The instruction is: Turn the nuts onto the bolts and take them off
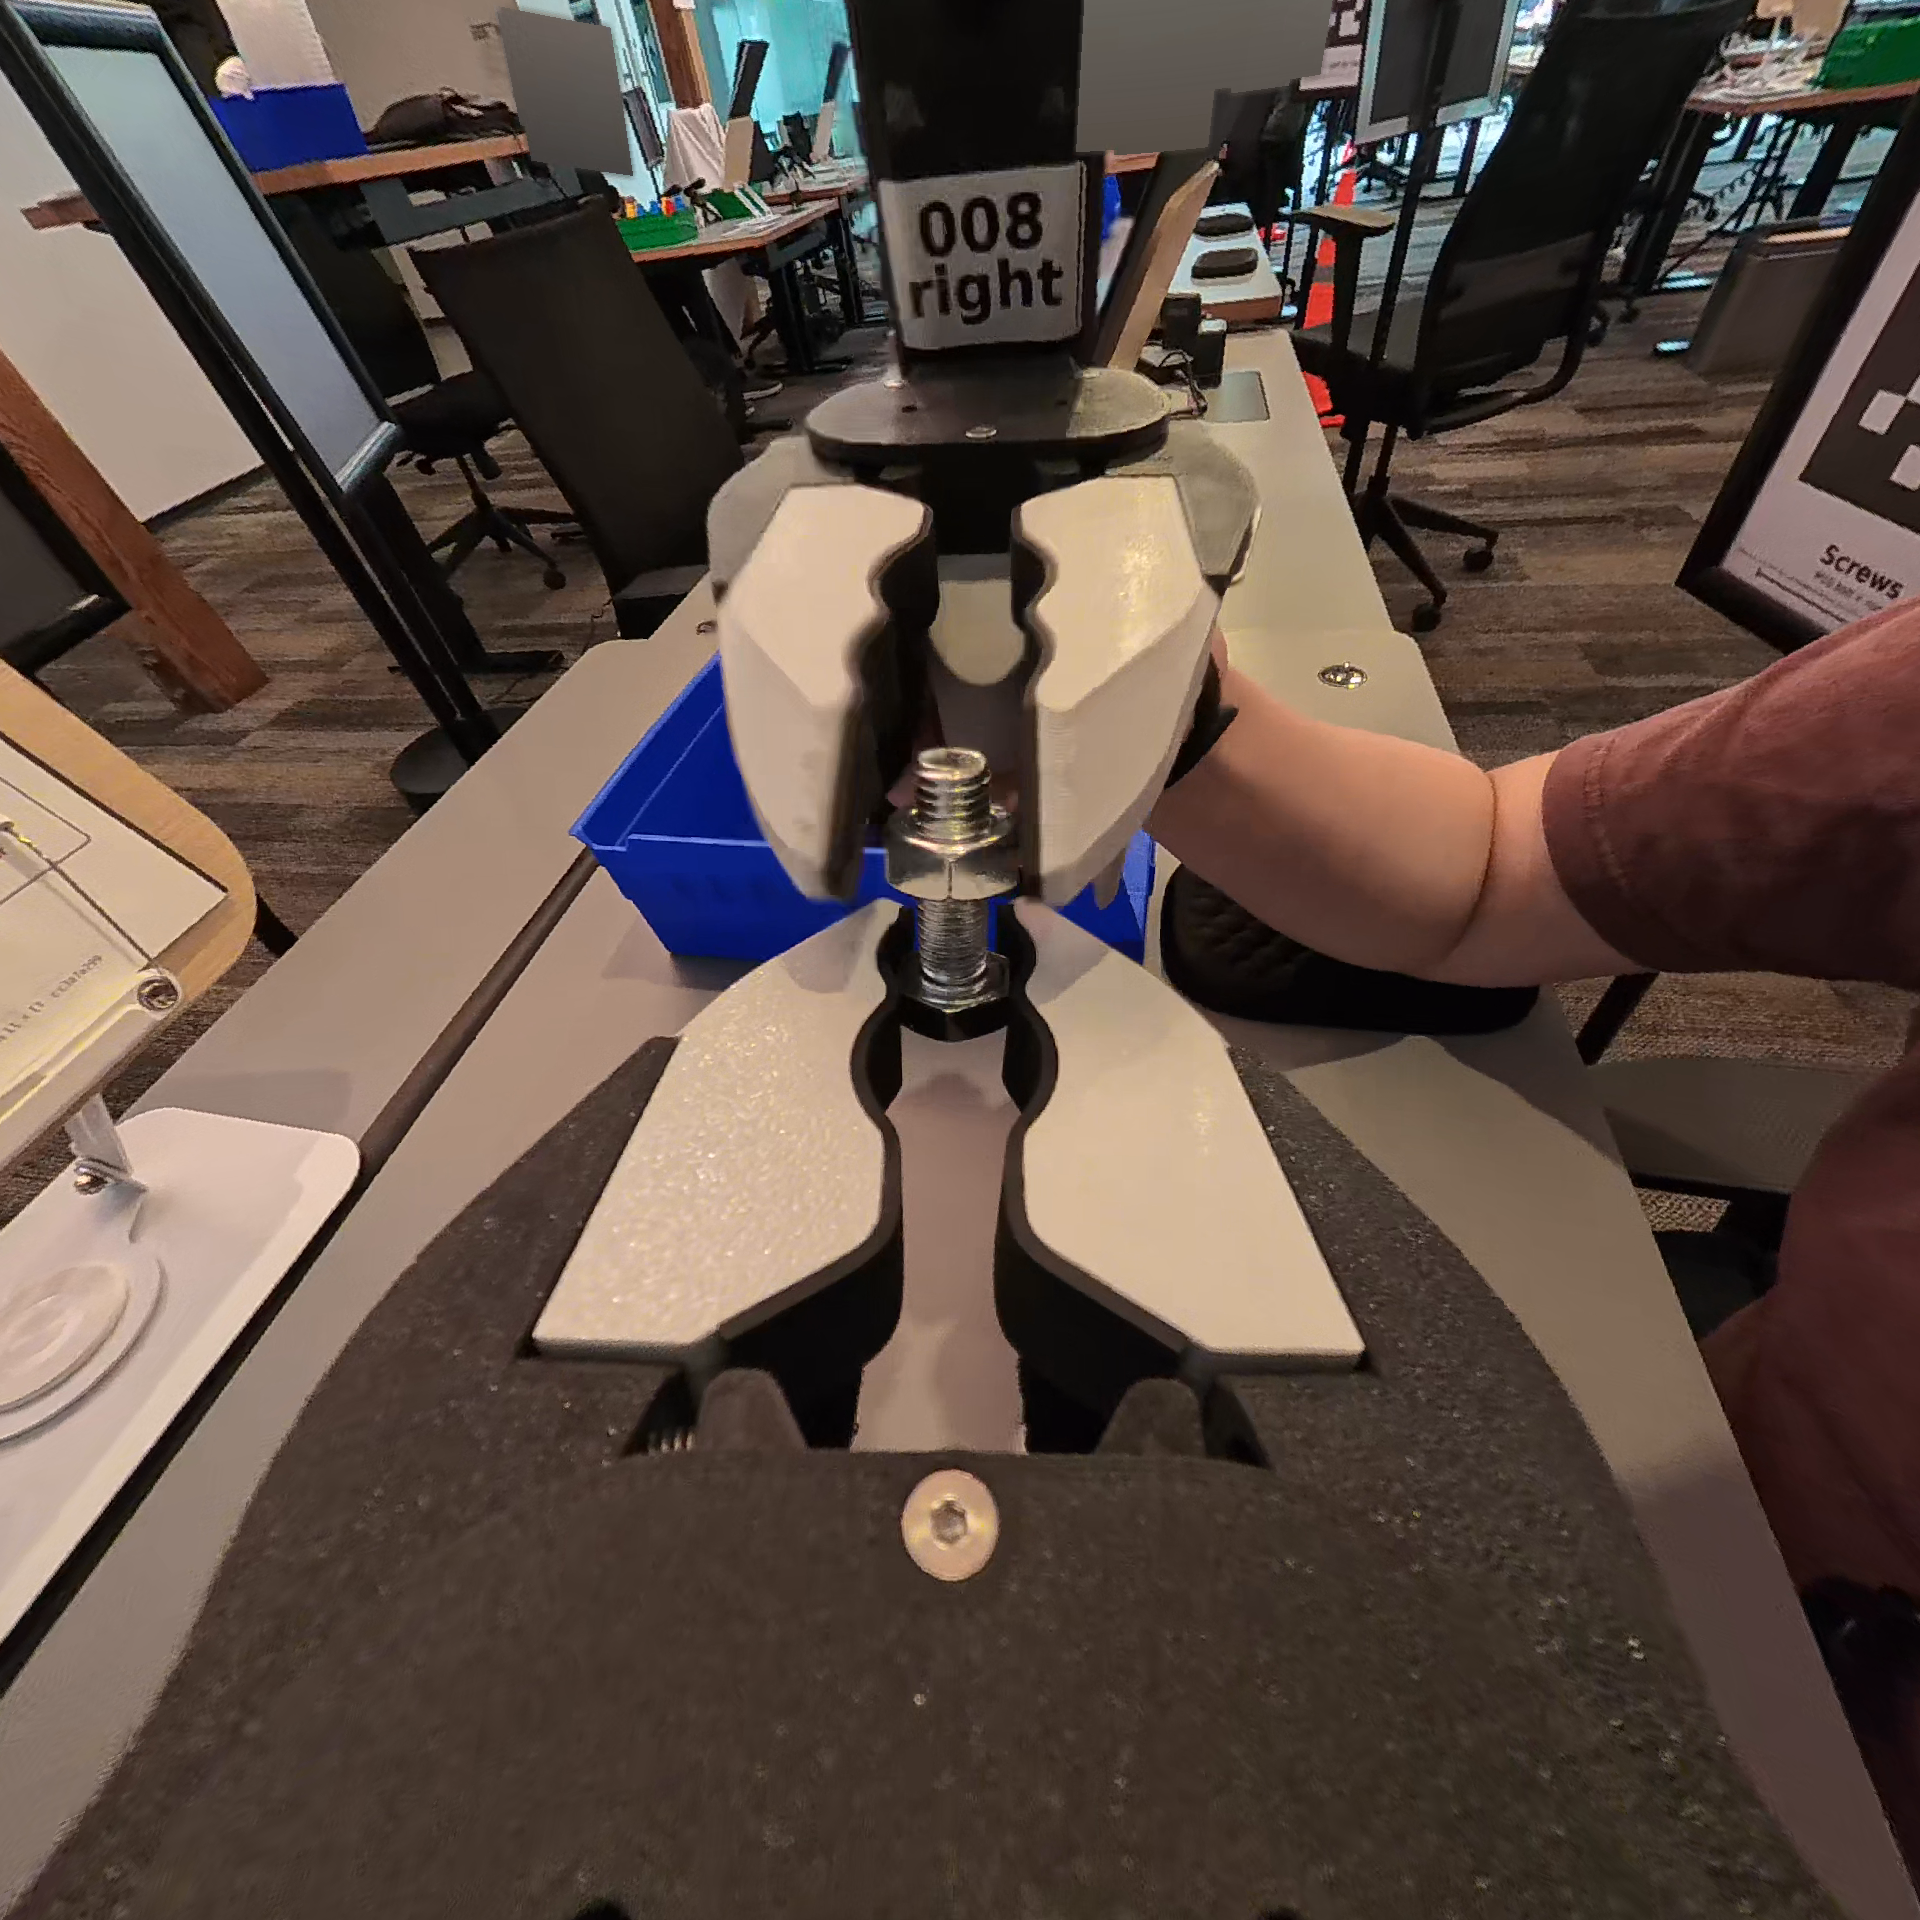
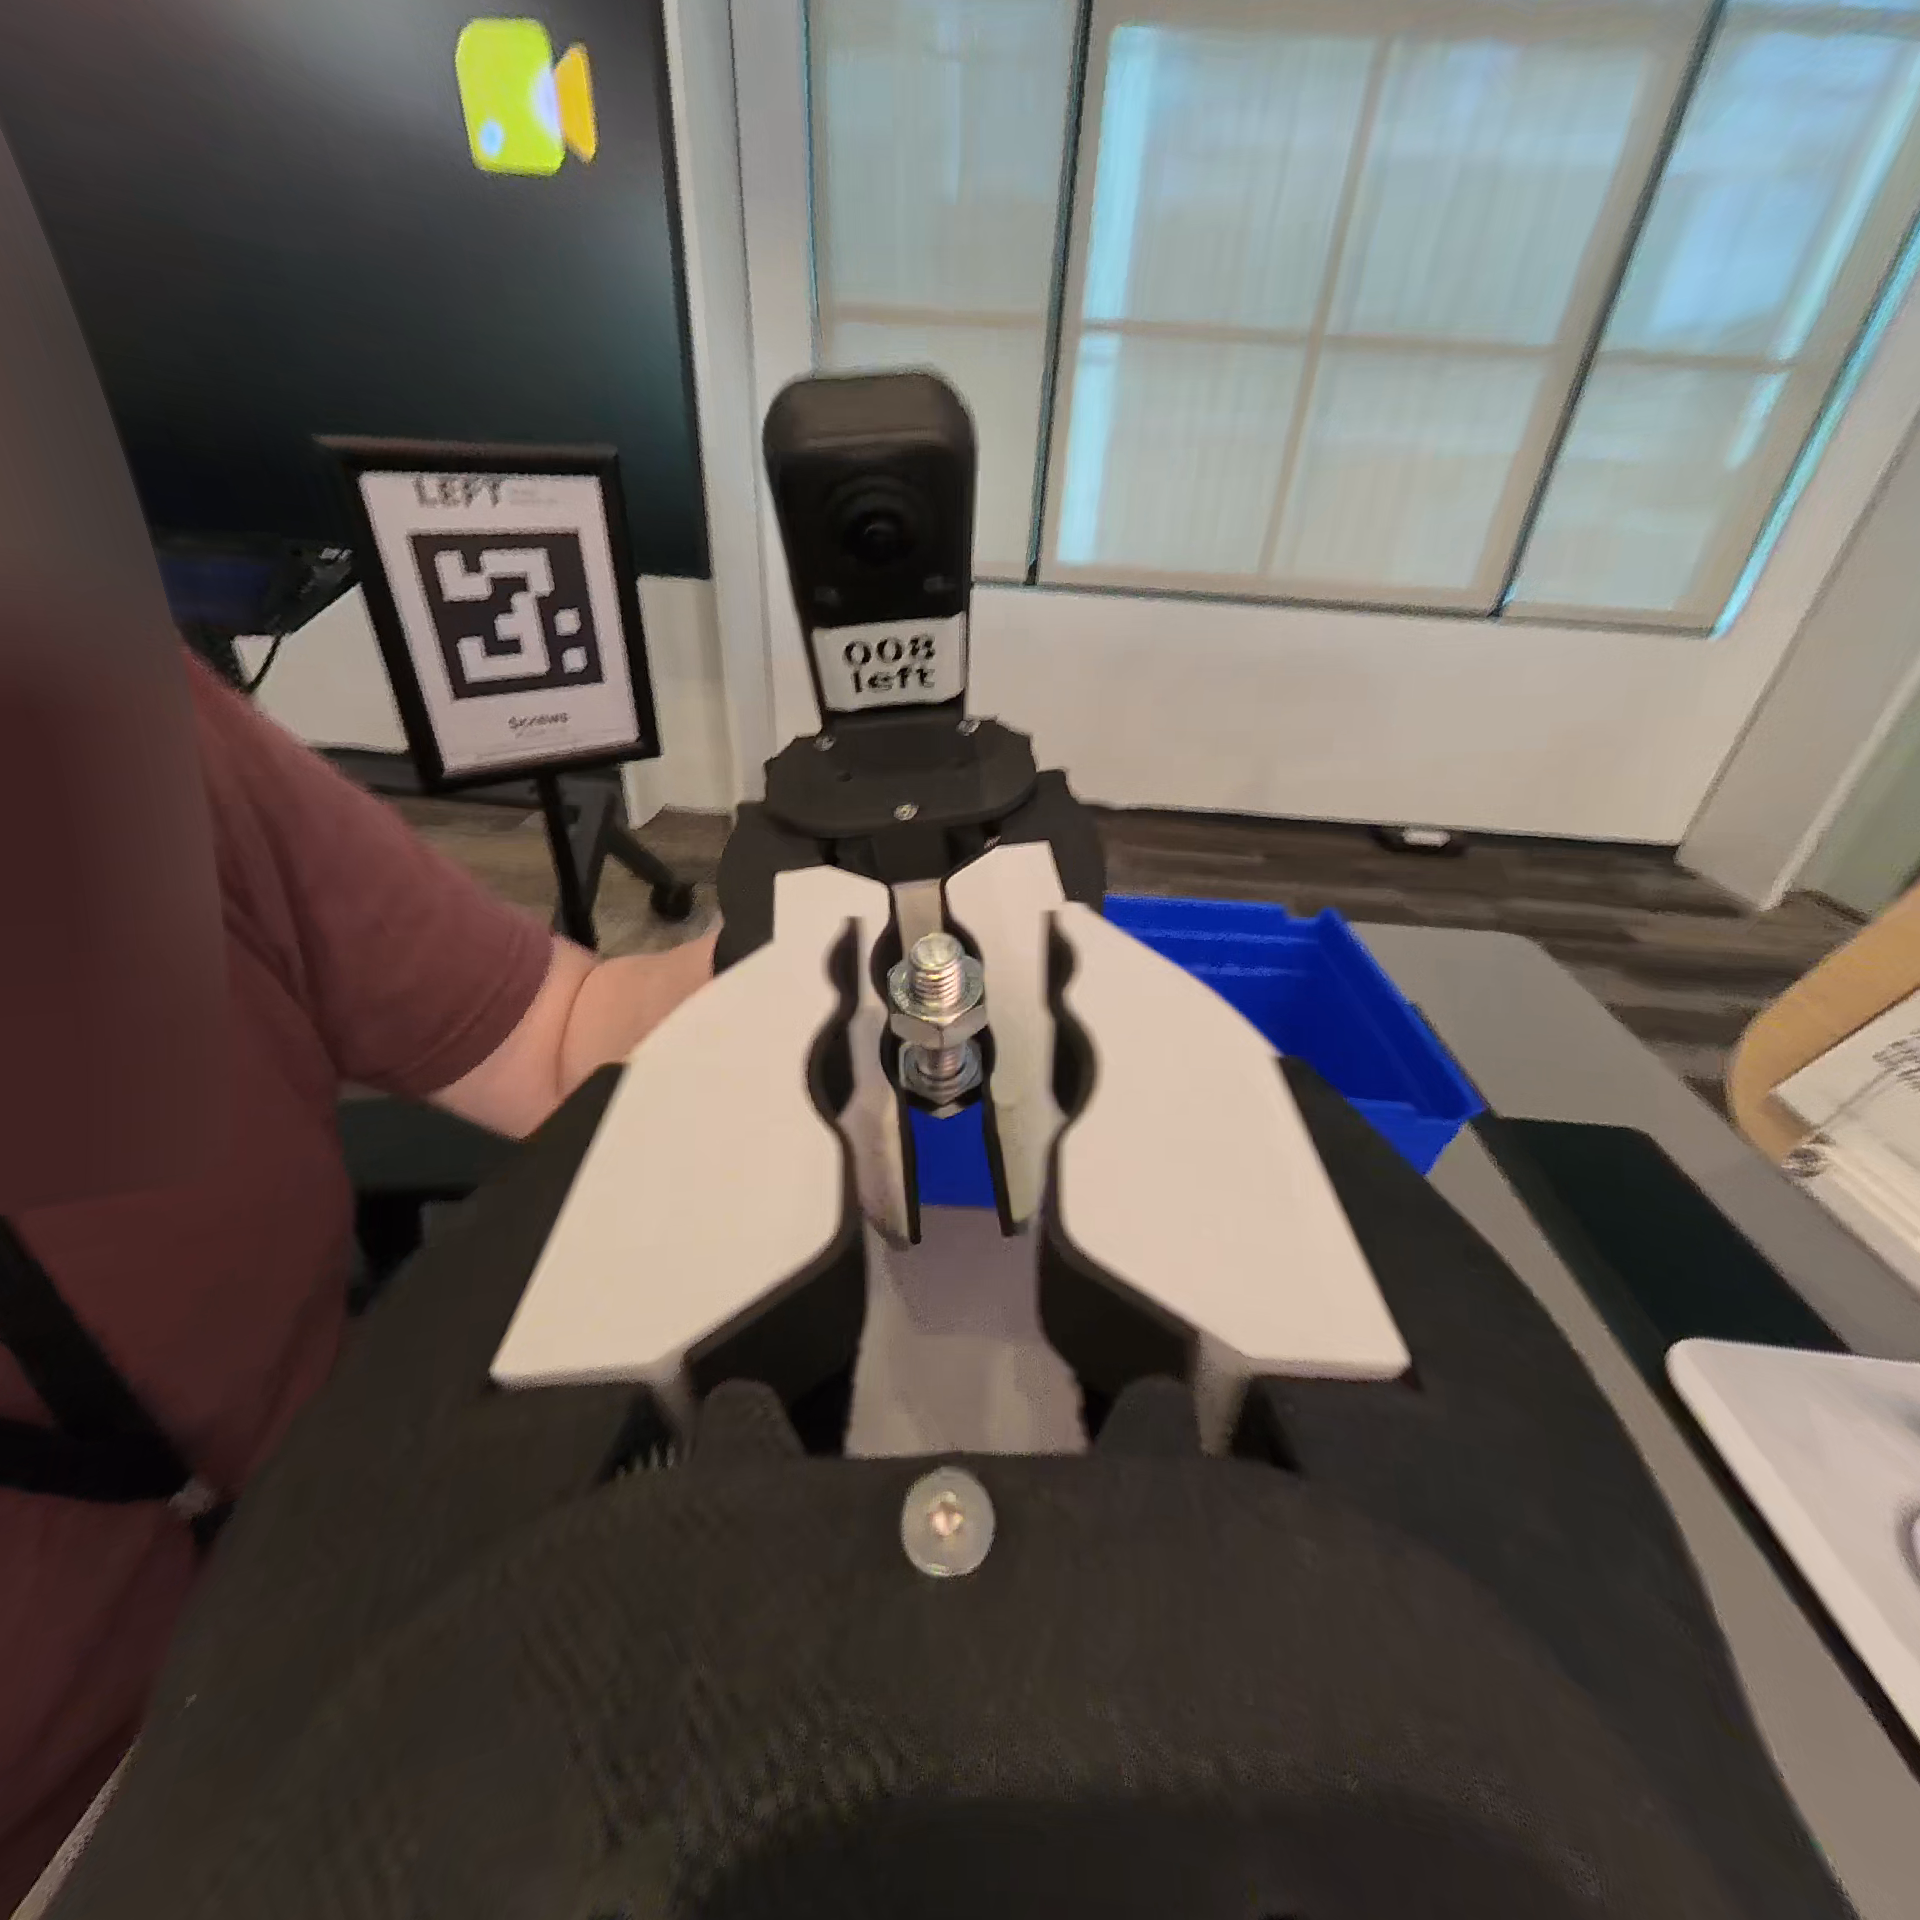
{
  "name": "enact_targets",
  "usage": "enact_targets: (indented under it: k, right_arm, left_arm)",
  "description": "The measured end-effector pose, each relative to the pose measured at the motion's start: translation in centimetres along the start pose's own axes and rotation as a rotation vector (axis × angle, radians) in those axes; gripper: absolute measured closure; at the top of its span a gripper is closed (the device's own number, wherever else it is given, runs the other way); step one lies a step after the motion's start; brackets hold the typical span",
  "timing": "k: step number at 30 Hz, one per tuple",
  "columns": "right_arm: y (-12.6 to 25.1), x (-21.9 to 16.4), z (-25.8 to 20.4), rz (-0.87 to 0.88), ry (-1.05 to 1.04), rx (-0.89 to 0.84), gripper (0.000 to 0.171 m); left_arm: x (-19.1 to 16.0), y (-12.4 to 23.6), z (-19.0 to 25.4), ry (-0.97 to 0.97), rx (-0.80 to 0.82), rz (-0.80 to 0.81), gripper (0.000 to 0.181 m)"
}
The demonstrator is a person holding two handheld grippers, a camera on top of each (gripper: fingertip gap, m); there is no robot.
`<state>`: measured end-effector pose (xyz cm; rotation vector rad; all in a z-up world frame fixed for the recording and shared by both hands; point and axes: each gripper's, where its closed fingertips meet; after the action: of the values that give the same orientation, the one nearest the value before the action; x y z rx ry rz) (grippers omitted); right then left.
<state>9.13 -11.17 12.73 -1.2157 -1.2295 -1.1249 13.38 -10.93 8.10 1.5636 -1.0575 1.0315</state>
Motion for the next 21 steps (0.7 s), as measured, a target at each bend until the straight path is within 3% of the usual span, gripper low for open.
enact_targets:
  k: [1,3,10,13,17,21]
  right_arm:
    - [0.2,0.5,0.3,0.029,0.006,-0.024,0.124]
    - [0.6,0.7,0.9,0.034,0.001,-0.065,0.121]
    - [0.8,0.3,1.2,0.036,-0.019,-0.032,0.13]
    - [1.7,0.5,1.6,0.069,-0.093,0.012,0.141]
    - [1.1,1.1,-0.2,0.088,-0.099,0.093,0.135]
    - [0.3,0.4,-0.1,0.042,-0.033,0.038,0.137]
  left_arm:
    - [0.1,0.1,-0.2,0.007,0.01,0.006,0.167]
    - [0.2,0.3,-0.9,0.022,0.048,0.019,0.167]
    - [0.7,0.5,-0.6,0.039,0.024,0.048,0.167]
    - [1.4,0.7,0.2,0.074,-0.049,0.097,0.167]
    - [1.1,0.7,-0.1,0.054,-0.018,0.076,0.167]
    - [1.5,0.5,0.6,0.069,-0.057,0.097,0.167]
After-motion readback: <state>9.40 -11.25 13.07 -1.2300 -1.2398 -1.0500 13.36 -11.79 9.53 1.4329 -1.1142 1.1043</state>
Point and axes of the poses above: each gripper's, where its closed fingertips meet, y back along the fingers, x out of its top, z = x × y across the jaws, and after that the axes turned 5 degrees about -y, right-handed
